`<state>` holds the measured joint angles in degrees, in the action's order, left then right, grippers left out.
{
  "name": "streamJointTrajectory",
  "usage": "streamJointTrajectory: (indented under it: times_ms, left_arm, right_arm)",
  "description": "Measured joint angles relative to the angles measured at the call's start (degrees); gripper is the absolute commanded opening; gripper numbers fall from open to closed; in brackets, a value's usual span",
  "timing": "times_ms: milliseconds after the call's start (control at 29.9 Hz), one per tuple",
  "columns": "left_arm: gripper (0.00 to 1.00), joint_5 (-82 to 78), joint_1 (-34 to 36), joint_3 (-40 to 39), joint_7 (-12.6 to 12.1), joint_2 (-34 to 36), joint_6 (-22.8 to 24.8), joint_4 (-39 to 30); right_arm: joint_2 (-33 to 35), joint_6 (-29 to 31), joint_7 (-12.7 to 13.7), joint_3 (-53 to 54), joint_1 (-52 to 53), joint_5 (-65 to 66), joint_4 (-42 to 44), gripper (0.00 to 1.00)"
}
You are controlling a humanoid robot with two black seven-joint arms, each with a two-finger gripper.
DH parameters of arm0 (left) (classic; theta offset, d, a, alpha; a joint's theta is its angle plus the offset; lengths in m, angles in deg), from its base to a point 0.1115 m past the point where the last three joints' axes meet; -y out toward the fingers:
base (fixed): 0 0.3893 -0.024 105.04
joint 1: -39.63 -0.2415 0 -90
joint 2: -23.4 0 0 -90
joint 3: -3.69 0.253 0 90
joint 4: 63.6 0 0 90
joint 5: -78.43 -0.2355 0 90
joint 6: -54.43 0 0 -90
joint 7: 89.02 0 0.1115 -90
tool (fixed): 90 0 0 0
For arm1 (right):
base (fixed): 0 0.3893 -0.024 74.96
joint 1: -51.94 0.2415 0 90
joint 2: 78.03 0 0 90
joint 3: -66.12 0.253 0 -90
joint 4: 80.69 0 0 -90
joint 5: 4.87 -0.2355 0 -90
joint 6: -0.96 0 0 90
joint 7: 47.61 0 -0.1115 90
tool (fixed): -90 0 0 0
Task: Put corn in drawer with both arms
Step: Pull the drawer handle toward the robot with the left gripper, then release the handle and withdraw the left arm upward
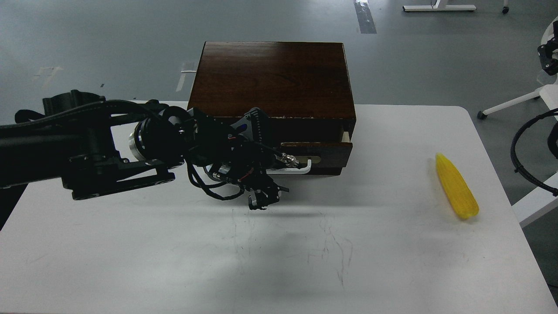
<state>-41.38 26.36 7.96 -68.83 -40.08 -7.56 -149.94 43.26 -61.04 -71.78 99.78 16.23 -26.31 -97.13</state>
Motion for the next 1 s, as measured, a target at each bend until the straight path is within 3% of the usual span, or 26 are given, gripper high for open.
streamJointTrajectory:
  times_ms: [501,568,635,702,835,1003]
  left_arm:
    - [0.59,1.5,0.5,-0.4,-0.4,0.4,0.0,-3.8]
    - [0.69,1.5,0.9,-0.5,-0.4,0.4,0.0,-4.3]
    - [0.89,2.1,1.4,-1.0,-0.3,0.5,0.0,-4.4]
    - [0.97,5.1,2.2,-2.9,-0.3,0.8,0.0,-4.5]
    - [0.98,17.8,3.6,-9.0,-0.3,3.3,0.0,-4.2]
    - [0.98,44.4,2.7,-17.6,-0.3,6.5,0.0,1.0]
  right_arm:
    - [0.0,0.0,0.0,-0.1,0.2,0.0,0.0,1.0]
    - [0.0,0.0,0.0,-0.1,0.2,0.0,0.0,1.0]
    - [0.0,0.0,0.0,-0.1,0.2,0.0,0.0,1.0]
    - [0.2,0.0,0.0,-0.2,0.1,0.0,0.0,1.0]
    - [1.5,0.0,0.1,-2.8,-0.1,0.5,-0.1,1.0]
    - [5.0,0.0,-0.1,-14.5,0.9,1.6,-0.2,1.0]
